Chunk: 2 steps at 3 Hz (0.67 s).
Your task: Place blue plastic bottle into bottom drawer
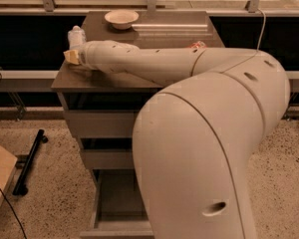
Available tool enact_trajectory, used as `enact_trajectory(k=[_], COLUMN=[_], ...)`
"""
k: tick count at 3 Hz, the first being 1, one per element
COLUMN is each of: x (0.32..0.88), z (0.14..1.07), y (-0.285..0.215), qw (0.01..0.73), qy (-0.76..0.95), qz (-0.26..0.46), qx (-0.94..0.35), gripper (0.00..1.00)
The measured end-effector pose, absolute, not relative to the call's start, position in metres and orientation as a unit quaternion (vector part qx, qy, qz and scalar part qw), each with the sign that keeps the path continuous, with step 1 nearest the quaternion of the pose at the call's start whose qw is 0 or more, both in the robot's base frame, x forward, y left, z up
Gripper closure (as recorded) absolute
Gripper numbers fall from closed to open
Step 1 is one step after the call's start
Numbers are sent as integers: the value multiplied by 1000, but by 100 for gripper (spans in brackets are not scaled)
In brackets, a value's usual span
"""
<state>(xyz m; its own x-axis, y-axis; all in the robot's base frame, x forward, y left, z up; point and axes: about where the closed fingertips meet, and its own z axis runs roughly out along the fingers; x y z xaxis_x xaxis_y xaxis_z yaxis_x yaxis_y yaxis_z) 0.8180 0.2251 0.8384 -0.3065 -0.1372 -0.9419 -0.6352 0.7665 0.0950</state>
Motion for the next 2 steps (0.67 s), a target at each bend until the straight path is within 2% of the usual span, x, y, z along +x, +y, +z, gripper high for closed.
enact_trajectory(k=[1,2], x=[816,819], z=[849,863], y=[219,197], qw=[541,546], qy=[767,752], qz=[241,232], qx=[-249,-288], gripper=[100,100])
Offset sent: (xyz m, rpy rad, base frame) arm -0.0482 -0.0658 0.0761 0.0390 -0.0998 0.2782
